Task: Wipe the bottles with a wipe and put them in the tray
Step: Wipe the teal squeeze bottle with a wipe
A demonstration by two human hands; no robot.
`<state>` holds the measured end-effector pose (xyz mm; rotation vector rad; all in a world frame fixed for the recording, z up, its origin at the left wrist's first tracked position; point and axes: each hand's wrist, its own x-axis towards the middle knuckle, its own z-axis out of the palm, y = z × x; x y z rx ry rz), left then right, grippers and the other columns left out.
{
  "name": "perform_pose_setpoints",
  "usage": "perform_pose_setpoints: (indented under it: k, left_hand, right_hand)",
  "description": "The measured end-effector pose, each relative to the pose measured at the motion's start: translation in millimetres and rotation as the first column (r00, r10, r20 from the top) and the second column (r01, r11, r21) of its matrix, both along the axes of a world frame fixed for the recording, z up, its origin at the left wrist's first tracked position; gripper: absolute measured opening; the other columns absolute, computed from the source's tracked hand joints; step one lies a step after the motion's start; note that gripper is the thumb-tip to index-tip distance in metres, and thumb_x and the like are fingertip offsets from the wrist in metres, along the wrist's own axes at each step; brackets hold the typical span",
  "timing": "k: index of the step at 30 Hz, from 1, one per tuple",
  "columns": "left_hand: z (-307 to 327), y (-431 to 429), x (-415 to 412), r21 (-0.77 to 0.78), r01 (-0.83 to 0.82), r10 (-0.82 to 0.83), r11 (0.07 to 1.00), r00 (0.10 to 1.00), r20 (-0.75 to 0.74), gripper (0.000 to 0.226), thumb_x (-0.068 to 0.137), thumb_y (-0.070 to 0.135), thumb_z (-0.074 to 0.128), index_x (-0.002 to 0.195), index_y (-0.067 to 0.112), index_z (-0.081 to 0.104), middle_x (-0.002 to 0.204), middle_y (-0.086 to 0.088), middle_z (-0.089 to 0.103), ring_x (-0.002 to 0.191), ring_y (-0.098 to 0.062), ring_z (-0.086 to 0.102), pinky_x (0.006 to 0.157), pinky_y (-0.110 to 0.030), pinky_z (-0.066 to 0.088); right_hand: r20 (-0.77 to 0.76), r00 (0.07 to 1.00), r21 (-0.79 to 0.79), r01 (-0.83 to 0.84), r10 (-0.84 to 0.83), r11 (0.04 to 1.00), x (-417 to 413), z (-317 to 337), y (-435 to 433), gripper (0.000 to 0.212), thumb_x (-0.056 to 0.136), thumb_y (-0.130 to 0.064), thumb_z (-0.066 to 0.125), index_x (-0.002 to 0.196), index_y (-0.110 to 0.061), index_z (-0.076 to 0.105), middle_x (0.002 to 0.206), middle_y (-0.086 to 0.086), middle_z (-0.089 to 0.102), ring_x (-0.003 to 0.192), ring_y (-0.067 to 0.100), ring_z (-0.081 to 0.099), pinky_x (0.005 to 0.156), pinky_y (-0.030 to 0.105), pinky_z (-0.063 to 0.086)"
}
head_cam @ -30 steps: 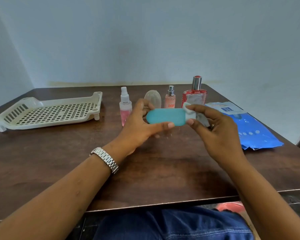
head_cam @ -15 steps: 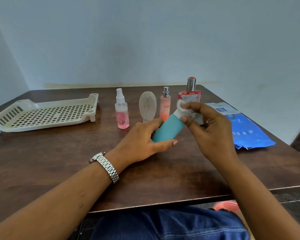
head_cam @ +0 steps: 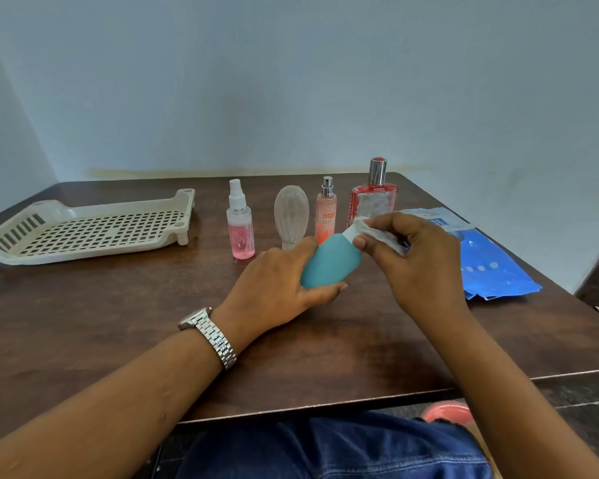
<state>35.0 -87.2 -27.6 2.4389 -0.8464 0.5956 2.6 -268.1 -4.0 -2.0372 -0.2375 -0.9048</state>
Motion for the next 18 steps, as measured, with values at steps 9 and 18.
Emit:
perform_pose_setpoints:
  k: [9, 18]
  left_hand:
    - [-3.2, -1.7, 0.4, 0.097, -0.091, 0.080, 0.991, 0.991, 0.107, 0.078, 0.072, 0.081, 0.030, 0.116, 0.020, 0.051, 0.085, 0.001, 0.066, 0.069, -0.015, 0.062, 0.059, -0.033, 0.052]
    - [-2.0, -3.4, -0.9, 0.091, -0.111, 0.102, 0.990, 0.990, 0.098, 0.064, 0.079, 0.071, 0.048, 0.116, 0.020, 0.051, 0.085, 0.001, 0.065, 0.065, -0.009, 0.050, 0.055, -0.023, 0.035]
  right_hand:
    - [-0.338, 0.931, -0.024, -0.155, 0.139, 0.988, 10.4, 2.1, -5.2, 0.031, 0.091, -0.030, 0.056, 0.117, -0.014, 0.063, 0.105, 0.002, 0.068, 0.096, 0.013, 0.063, 0.082, 0.036, 0.056]
    - [-0.095, 0.993, -0.083, 0.057, -0.065, 0.995, 7.0, -1.1, 0.3, 0.018, 0.083, -0.027, 0.069, 0.098, -0.017, 0.071, 0.080, -0.012, 0.063, 0.070, -0.006, 0.055, 0.062, -0.001, 0.035]
